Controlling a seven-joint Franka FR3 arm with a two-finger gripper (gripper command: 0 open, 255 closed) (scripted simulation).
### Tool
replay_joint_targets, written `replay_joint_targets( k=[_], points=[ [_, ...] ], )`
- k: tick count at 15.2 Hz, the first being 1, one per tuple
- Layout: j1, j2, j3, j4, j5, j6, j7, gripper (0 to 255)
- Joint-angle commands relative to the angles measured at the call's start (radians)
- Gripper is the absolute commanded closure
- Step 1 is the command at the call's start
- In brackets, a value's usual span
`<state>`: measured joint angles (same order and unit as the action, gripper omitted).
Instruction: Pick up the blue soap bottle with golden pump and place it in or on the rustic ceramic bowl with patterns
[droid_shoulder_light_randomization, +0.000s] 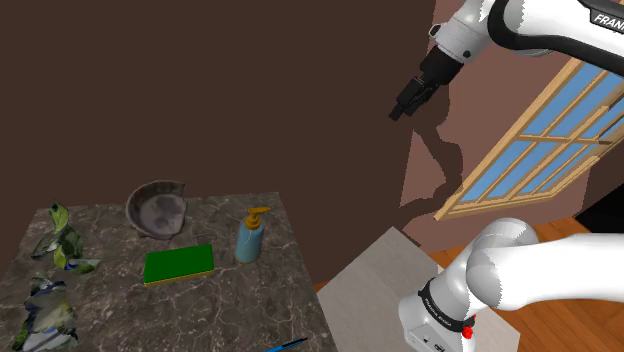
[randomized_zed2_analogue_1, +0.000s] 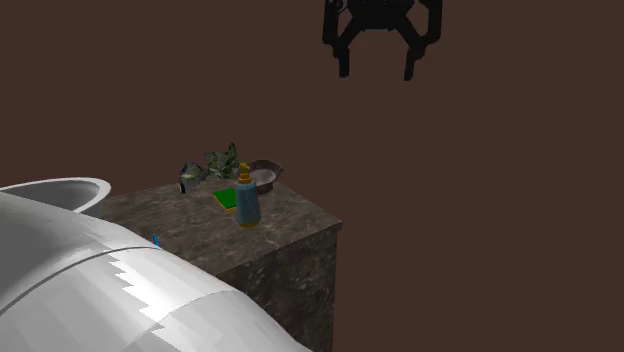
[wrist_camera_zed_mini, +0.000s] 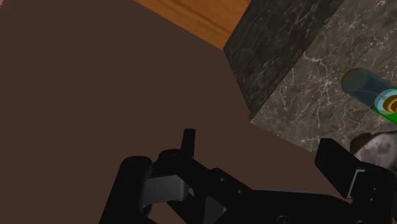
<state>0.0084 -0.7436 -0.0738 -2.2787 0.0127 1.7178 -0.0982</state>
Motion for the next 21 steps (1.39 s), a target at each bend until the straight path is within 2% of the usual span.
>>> replay_joint_targets(
  k=[1,11,21],
  points=[
    [0.0,0.0,0.0,0.0,0.0,0.0,0.0,0],
    [0.065,-0.047,0.187,-0.244,0.107,0.255,0.199,0],
    [0.13,0.078,0.414,-0.35,0.204,0.554,0.414,0]
  ],
)
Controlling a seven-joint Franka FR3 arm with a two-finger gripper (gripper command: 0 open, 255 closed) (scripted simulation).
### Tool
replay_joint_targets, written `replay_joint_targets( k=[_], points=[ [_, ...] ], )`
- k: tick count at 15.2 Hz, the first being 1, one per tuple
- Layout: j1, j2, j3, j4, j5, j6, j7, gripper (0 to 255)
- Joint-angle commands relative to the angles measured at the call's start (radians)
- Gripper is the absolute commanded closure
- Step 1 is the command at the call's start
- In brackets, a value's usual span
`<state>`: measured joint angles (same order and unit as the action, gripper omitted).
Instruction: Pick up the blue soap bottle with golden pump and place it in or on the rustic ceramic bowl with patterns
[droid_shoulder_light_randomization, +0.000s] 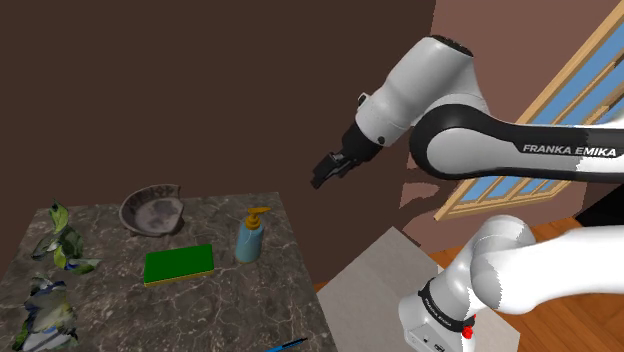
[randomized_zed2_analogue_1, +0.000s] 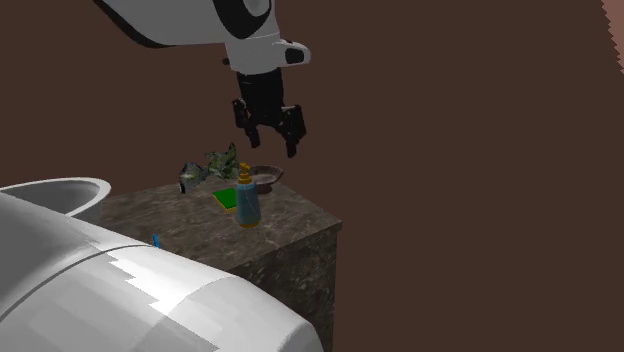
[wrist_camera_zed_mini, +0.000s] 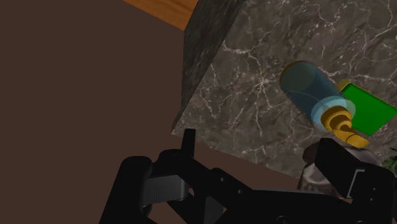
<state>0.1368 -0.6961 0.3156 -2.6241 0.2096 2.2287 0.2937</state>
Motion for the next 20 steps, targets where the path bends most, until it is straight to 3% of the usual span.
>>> replay_joint_targets(
  k=[1,8,12,17,20],
  points=[
    [0.004,0.053,0.051,-0.007,0.012,0.075,0.045,0],
    [-0.028,0.253,0.253,0.023,-0.015,0.294,0.241,0],
    [-0.11,0.393,0.403,0.074,-0.122,0.405,0.406,0],
    [-0.171,0.471,0.46,0.079,-0.206,0.471,0.472,0],
    [-0.23,0.536,0.506,0.083,-0.299,0.519,0.539,0]
  ],
)
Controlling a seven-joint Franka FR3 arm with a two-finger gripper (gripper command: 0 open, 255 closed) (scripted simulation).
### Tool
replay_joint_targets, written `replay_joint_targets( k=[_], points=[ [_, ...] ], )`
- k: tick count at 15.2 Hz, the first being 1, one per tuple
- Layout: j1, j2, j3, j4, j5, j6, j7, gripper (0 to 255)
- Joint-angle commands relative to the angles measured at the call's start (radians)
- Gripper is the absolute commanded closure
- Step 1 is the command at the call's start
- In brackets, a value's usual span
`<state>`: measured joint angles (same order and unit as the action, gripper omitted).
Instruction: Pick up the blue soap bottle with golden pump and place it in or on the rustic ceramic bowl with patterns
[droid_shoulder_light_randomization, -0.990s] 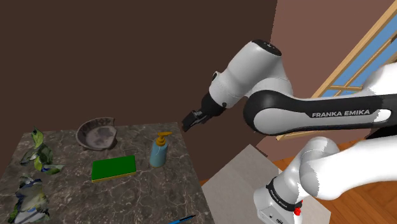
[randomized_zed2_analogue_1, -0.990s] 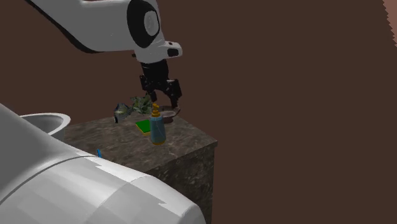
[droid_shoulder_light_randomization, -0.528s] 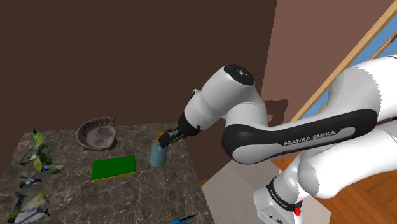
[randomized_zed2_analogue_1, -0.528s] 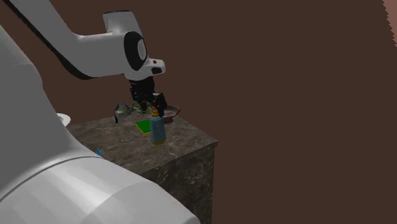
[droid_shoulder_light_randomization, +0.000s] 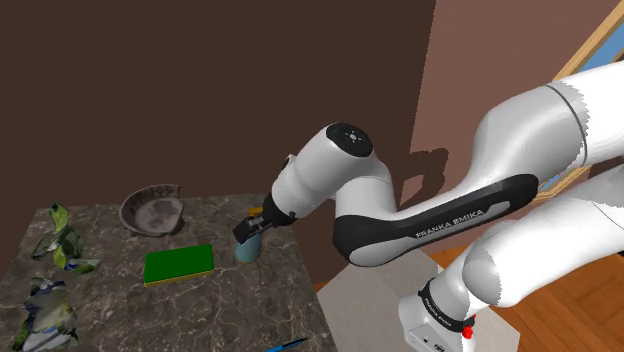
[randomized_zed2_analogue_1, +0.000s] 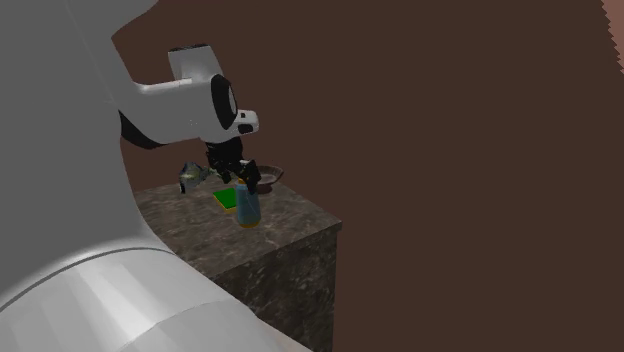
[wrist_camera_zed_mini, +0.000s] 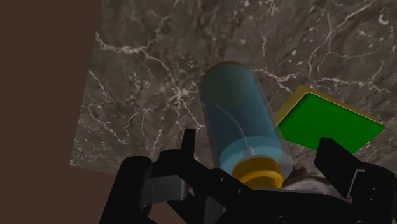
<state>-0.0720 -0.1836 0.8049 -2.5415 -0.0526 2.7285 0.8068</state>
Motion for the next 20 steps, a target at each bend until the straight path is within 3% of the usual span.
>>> replay_joint_targets(
  k=[1,8,9,18,20],
  points=[
    [-0.021,0.024,0.016,0.0,-0.037,0.019,0.026,0],
    [-0.02,0.023,0.016,0.0,-0.037,0.019,0.026,0],
    [-0.02,0.023,0.016,0.0,-0.037,0.019,0.026,255],
    [-0.021,0.024,0.016,0.0,-0.037,0.019,0.026,255],
    [0.003,-0.004,-0.005,0.008,0.008,-0.01,-0.01,255]
  ],
)
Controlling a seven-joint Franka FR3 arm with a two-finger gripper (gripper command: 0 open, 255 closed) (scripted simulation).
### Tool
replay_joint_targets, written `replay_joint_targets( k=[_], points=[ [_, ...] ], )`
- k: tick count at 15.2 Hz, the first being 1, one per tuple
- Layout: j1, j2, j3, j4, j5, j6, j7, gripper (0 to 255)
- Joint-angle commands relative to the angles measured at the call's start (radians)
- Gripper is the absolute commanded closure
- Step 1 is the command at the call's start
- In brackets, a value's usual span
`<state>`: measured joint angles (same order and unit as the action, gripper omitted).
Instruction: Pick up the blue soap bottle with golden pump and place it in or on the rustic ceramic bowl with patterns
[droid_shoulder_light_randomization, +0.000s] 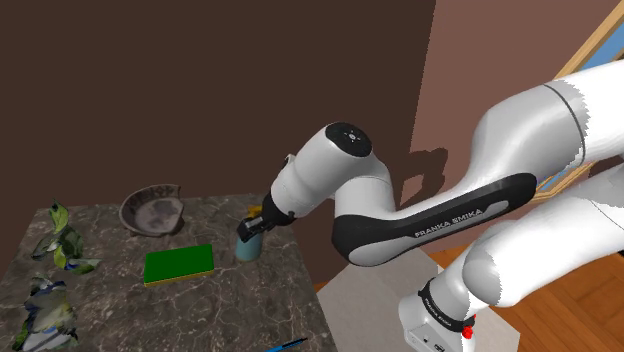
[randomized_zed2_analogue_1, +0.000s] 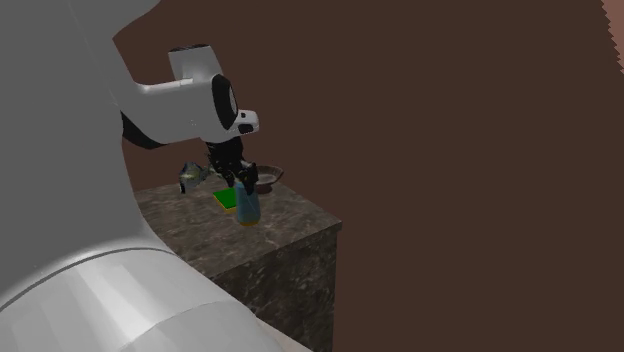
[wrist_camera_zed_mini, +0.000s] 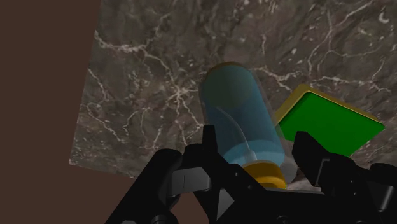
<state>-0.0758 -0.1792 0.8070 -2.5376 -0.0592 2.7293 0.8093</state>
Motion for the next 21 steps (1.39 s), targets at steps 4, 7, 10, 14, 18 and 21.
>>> replay_joint_targets(
  k=[4,7,10,14,18,21],
  points=[
    [0.045,-0.057,-0.044,0.024,0.08,-0.07,-0.066,255],
    [0.067,-0.089,-0.068,0.041,0.115,-0.115,-0.096,255],
    [0.084,-0.118,-0.089,0.061,0.141,-0.161,-0.12,255],
    [0.101,-0.152,-0.113,0.09,0.166,-0.221,-0.145,255],
    [0.113,-0.181,-0.135,0.122,0.183,-0.28,-0.163,255],
    [0.119,-0.2,-0.149,0.148,0.192,-0.323,-0.175,255]
  ],
)
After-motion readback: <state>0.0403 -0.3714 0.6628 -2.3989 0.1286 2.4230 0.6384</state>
